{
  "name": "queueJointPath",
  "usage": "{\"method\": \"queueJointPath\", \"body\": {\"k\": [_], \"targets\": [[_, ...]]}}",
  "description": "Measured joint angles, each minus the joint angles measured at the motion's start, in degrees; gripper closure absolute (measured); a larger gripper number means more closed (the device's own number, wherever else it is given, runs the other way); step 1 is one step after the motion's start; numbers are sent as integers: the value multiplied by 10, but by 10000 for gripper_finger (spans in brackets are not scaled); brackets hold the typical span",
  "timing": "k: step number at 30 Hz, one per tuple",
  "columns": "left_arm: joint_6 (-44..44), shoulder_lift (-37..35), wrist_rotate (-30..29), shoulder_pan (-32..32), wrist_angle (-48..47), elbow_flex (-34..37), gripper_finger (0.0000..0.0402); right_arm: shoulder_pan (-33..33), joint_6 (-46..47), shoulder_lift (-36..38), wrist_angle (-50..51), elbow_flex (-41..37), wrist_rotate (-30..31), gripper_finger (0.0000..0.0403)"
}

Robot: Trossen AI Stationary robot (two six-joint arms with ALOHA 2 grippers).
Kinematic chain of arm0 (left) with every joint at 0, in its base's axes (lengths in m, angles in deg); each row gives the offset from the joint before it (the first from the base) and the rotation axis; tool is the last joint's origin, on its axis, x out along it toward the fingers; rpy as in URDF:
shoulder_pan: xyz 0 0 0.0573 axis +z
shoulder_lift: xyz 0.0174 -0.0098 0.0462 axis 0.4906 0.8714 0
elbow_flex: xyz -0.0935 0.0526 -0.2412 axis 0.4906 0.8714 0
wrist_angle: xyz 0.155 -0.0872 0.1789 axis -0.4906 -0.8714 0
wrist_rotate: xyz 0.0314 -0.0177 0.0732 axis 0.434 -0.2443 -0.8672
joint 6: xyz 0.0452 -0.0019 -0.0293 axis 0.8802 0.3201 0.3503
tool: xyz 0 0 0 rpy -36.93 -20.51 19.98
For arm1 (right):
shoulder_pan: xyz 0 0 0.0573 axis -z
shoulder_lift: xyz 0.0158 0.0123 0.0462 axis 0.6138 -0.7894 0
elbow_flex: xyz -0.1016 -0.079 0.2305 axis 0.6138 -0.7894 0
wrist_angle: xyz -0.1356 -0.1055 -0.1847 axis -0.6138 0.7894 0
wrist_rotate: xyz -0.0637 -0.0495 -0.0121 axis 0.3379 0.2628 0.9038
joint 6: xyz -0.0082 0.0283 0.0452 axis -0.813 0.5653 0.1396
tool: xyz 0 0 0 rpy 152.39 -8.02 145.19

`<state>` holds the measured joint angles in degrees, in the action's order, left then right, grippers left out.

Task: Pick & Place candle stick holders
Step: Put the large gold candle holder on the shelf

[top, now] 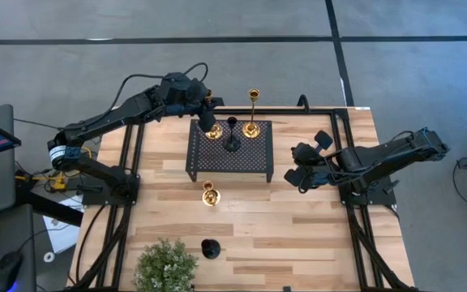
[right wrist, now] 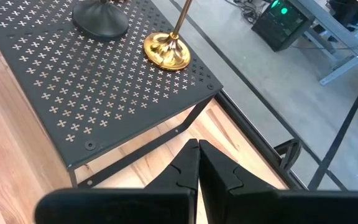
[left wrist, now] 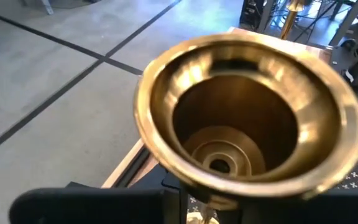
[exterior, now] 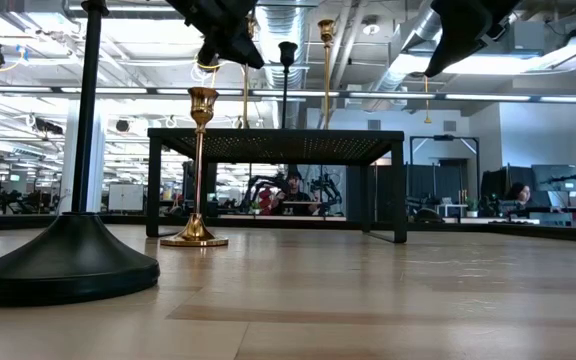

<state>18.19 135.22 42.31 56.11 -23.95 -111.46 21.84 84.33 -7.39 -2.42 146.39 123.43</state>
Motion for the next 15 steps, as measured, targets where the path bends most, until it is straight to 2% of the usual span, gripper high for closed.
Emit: {"method": "queueJointPath", "body": {"k": [15], "targets": [[12,0,0,-1,5,0,331,0,0,0,0,0,-1,403]]}}
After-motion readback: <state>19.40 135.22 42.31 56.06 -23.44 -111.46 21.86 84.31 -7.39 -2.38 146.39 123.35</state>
